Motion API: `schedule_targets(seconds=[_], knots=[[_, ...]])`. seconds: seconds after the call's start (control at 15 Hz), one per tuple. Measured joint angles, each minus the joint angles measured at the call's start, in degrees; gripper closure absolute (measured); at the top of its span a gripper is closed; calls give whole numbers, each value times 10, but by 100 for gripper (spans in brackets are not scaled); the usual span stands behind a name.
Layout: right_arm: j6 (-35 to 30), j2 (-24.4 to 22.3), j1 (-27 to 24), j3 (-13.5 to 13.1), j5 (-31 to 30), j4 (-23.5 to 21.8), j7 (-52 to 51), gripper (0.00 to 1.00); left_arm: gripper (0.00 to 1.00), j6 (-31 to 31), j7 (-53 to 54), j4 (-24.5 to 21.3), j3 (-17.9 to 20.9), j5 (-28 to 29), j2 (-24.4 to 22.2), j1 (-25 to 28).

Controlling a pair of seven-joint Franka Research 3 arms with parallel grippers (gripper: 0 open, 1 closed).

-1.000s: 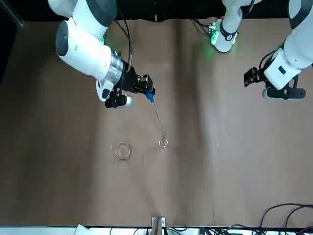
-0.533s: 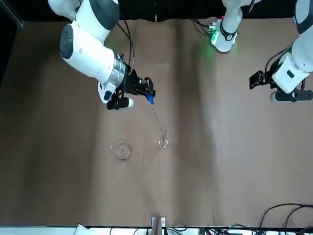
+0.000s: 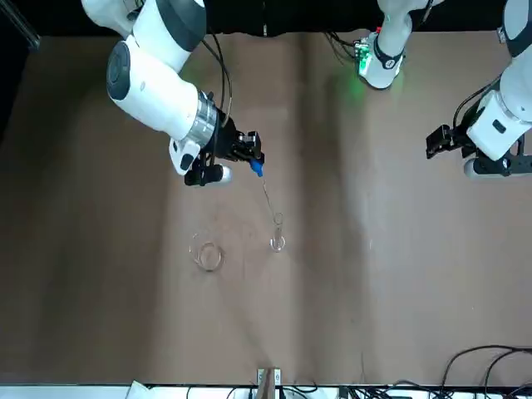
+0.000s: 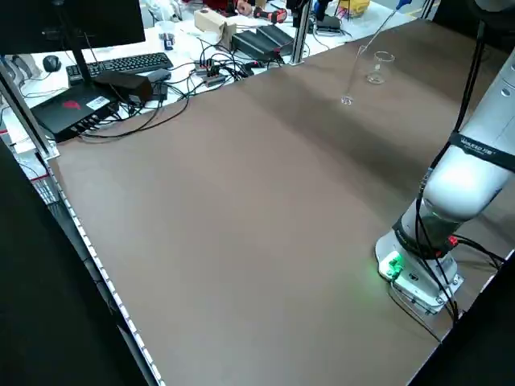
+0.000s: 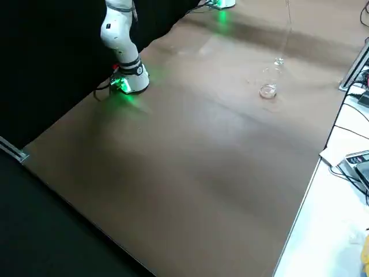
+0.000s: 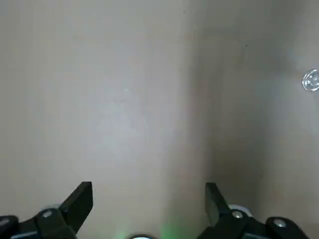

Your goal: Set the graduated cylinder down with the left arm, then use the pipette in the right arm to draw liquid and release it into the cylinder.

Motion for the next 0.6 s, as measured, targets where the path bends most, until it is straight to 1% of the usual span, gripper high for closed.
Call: schedule_targets(seconds=[0.07, 0.13, 0.6], knots=[[0, 0, 0, 0, 0, 0, 0, 78, 0, 0, 0, 0, 0, 0, 0, 0], [0, 0, 0, 0, 0, 0, 0, 78, 0, 0, 0, 0, 0, 0, 0, 1], [1, 0, 1, 0, 0, 0, 0, 81, 0, 1, 0, -2, 1, 0, 1, 6]])
